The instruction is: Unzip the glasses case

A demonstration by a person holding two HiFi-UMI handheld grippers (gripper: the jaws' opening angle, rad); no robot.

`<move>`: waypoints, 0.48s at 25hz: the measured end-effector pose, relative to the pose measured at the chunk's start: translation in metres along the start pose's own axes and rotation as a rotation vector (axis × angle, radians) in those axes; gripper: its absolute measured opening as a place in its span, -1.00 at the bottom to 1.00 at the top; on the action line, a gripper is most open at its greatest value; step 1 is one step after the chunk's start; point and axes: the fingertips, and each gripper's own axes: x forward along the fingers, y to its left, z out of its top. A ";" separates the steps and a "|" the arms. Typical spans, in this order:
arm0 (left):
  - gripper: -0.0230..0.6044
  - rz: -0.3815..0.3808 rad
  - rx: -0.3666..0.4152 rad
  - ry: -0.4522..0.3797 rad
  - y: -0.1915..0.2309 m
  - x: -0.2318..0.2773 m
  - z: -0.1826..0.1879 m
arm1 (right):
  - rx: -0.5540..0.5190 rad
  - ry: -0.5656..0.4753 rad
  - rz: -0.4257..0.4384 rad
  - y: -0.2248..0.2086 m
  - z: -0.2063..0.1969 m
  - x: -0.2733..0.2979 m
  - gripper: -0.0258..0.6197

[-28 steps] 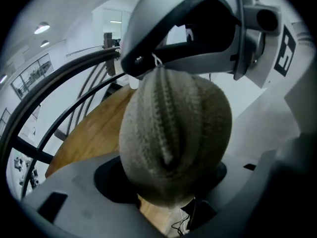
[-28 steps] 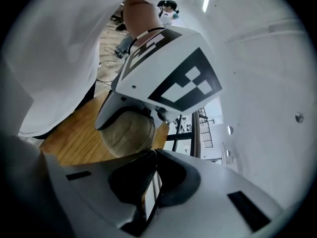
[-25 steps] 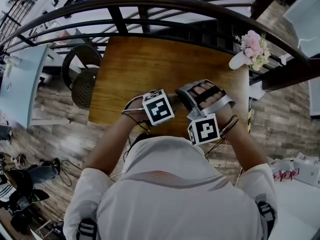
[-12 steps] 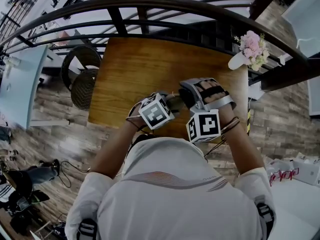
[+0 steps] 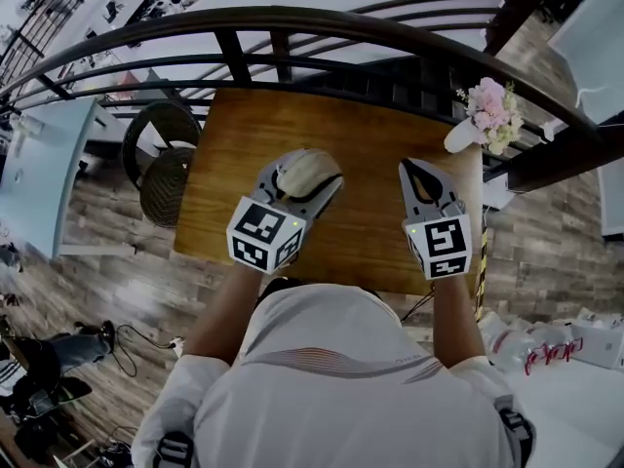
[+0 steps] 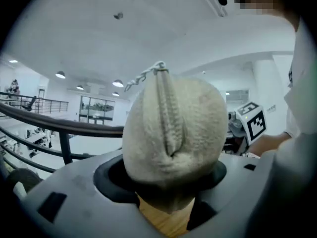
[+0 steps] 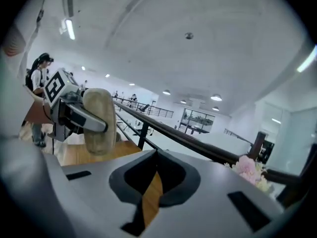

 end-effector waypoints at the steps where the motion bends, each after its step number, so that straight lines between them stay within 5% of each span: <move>1: -0.01 0.036 0.005 -0.037 0.007 -0.006 0.010 | 0.043 -0.007 -0.008 -0.006 -0.004 -0.002 -0.76; 7: -0.01 0.213 0.012 -0.164 0.039 -0.037 0.038 | 0.253 -0.077 -0.081 -0.036 -0.018 -0.016 -0.76; 12: -0.01 0.239 -0.019 -0.159 0.046 -0.042 0.031 | 0.266 -0.110 -0.148 -0.047 -0.021 -0.026 -0.76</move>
